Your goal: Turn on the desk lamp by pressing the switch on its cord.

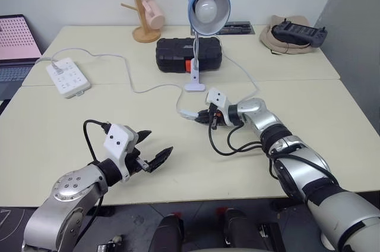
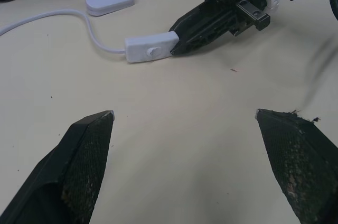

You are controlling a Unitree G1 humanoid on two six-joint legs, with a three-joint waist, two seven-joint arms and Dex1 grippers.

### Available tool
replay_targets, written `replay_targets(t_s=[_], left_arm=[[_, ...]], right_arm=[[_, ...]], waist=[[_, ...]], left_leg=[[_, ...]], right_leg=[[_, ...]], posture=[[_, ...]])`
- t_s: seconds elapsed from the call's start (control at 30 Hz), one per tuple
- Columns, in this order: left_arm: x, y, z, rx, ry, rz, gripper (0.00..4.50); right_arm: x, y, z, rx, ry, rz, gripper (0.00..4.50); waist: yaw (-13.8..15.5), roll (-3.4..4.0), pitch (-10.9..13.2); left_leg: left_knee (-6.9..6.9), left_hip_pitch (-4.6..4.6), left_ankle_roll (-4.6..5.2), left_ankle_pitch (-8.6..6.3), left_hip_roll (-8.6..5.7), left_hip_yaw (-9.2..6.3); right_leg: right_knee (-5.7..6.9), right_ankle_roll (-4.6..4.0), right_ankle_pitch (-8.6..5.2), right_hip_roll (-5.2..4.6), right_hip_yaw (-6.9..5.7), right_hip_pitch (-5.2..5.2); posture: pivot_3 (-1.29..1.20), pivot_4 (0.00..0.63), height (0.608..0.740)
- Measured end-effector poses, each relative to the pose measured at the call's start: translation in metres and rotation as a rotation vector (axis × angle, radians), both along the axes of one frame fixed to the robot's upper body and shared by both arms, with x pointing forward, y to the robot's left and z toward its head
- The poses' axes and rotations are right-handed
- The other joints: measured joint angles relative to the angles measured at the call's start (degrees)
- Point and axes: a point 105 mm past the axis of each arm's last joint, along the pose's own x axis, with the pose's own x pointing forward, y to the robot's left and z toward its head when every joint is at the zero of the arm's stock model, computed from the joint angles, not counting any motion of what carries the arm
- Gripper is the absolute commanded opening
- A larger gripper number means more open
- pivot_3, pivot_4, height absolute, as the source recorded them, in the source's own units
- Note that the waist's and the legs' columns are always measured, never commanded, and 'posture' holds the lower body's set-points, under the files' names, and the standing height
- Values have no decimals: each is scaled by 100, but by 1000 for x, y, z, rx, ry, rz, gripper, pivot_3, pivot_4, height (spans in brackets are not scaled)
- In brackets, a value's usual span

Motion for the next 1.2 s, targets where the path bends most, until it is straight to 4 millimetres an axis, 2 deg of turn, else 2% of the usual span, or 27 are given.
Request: replay_targets(t_s=[0.13,0.23,0.33,0.4,0.53,0.7,0.9,1.2], left_arm=[[-2,-12,0,-87,86,-60,4500],[16,-27,18,-282,152,-91,4500],[28,-44,42,-488,200,-144,4500],[32,-53,51,-574,243,-178,4500],[36,-68,60,-750,337,-250,4500],[46,-81,76,-891,367,-295,4500],[56,-107,85,-999,399,-355,4500],[66,-127,94,-1083,385,-353,4500]], right_arm=[[1,-27,13,118,95,-80,334],[2,-64,48,332,249,-225,334],[-12,-82,90,526,363,-262,334],[-23,-85,104,592,416,-261,334],[-42,-90,111,697,572,-275,334],[-61,-89,130,753,616,-233,334],[-75,-84,138,803,660,-195,334],[-86,-79,140,814,657,-175,334]], waist=[[61,2,1],[171,5,3],[172,4,2],[130,3,1],[95,4,2],[126,4,2],[156,4,2],[150,5,2]], left_leg=[[4,-8,0,0,7,-14],[12,-15,2,0,7,-35],[12,-8,2,0,0,-42],[10,-4,3,-1,-4,-39],[9,-5,2,0,-9,-33],[11,-4,2,0,-16,-29],[9,-8,1,1,-18,-22],[9,-9,1,1,-16,3]], right_leg=[[1,1,0,-10,-10,2],[1,1,0,-19,-30,10],[-5,2,-1,-22,-36,26],[-6,2,-1,-20,-30,26],[-1,2,-1,-11,-24,17],[-2,2,-1,-4,-24,21],[-7,2,-1,-4,-19,19],[-7,2,-1,-2,-15,18]], posture=[[0,150,740],[0,150,740],[0,150,740],[0,150,740],[0,150,740],[0,150,740],[0,150,740],[0,150,740]])
